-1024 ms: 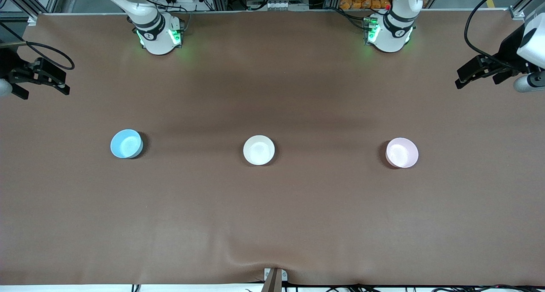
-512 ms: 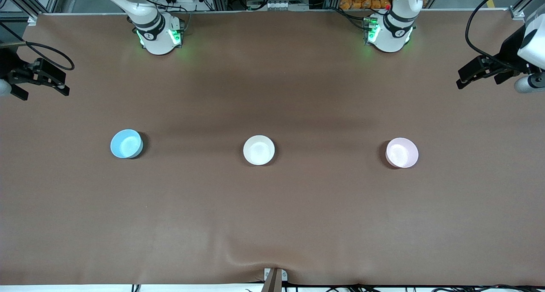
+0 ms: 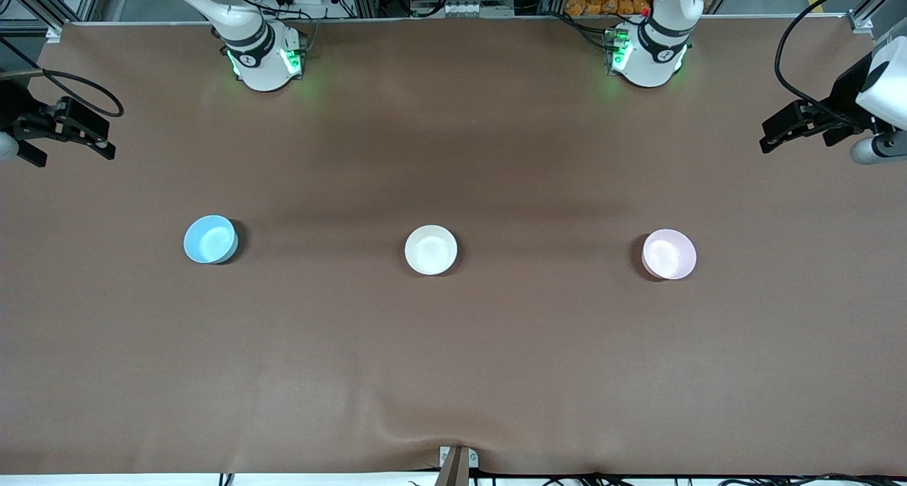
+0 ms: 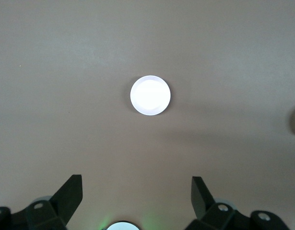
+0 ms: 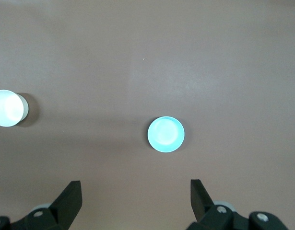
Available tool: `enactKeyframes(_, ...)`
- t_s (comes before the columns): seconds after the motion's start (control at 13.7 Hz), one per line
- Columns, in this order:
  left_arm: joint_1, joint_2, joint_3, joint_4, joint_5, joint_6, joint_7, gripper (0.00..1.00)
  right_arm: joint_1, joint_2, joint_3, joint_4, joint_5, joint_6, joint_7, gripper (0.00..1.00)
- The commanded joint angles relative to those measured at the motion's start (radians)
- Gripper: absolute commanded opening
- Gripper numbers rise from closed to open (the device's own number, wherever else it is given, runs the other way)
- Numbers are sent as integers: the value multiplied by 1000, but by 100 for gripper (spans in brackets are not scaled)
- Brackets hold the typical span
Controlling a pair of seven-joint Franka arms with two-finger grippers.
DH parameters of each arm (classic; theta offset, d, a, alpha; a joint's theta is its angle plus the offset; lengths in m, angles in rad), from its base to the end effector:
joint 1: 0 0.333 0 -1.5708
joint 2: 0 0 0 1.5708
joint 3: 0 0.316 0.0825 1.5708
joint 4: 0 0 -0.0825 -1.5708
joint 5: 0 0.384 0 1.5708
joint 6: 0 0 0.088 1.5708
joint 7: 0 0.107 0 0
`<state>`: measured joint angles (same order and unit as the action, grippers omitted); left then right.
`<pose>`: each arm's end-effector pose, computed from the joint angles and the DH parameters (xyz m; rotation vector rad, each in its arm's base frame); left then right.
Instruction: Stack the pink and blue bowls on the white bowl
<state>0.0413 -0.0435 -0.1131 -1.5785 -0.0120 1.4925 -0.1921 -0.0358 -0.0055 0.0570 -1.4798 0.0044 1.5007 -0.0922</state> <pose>0.5314 -0.0410 0.6377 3.1338 0.1880 -0.0680 0.5457 0.0122 0.6639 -3.1331 -0.1784 -0.0416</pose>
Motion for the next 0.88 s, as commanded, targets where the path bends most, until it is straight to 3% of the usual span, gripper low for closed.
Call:
enactKeyframes(0.0,15,2,-5,5,18,-14,23,100,2,-5,-5,-7,8,7,-9,100)
enactKeyframes(0.15,29,5,-5,-35,17,9,23,100,1,-5,-5,-7,8,6,-9,100)
enactKeyframes(0.37,63,28,-5,-183,18,188,23,100,-1,-5,-6,-7,8,6,-9,100)
enactKeyframes(0.51,72,77,-5,-268,18,317,23,100,-3,-4,-6,-7,8,6,-9,100)
enactKeyframes(0.8,74,206,-3,-330,20,505,26,100,0,-4,-6,-7,9,7,-9,100)
